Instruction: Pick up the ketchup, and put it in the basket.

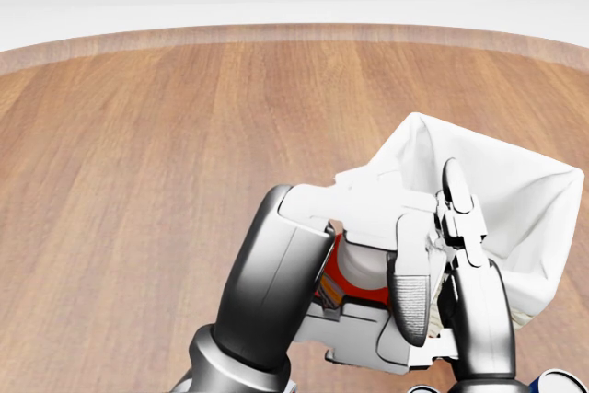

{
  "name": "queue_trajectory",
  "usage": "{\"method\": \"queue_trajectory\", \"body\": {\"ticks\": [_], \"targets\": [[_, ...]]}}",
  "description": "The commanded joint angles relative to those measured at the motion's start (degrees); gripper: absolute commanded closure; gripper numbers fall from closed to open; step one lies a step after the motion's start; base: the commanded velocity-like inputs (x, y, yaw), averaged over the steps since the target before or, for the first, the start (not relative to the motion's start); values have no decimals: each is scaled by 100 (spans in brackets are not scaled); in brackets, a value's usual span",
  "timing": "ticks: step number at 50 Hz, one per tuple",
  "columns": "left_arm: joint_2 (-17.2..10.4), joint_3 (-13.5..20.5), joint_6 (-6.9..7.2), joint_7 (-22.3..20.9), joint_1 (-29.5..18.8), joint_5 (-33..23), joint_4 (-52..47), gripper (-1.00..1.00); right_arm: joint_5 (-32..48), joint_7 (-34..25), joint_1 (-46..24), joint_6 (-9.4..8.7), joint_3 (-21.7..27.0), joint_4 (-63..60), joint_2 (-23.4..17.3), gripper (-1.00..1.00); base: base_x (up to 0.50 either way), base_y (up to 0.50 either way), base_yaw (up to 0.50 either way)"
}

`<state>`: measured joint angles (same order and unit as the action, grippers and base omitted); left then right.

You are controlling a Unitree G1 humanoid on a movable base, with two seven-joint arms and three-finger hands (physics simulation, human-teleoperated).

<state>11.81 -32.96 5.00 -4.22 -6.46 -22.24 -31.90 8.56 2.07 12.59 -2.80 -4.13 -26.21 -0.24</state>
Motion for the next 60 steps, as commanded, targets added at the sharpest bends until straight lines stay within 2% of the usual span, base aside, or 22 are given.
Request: {"method": "queue_trajectory", "body": {"ticks": [1, 20, 29, 36, 40, 45, 60], "targets": [[89, -334, 0, 292, 10, -128, -135, 91, -13, 44, 14, -5, 25, -17, 8, -100, 0, 0, 0], [154, -468, 0, 425, 40, -7, 112, 91, -41, 14, 11, -54, 73, -93, 7, -100, 0, 0, 0], [266, -333, 0, 422, -81, 117, 378, 91, -52, 3, 16, -72, 104, -131, 14, -100, 0, 0, 0], [306, -379, 0, 464, -60, 165, 512, 91, -65, -1, 10, -48, 141, -107, 13, -100, 0, 0, 0], [321, -449, 0, 501, -40, 178, 555, 91, -79, -22, 33, -116, 168, -224, 14, -100, 0, 0, 0], [336, -492, 0, 550, -22, 227, 651, 91, -88, -37, 28, -99, 188, -208, 16, -100, 0, 0, 0], [427, -420, 0, 548, -106, 224, 863, 92, -108, -57, 20, -111, 220, -203, 24, -100, 0, 0, 0]]}}
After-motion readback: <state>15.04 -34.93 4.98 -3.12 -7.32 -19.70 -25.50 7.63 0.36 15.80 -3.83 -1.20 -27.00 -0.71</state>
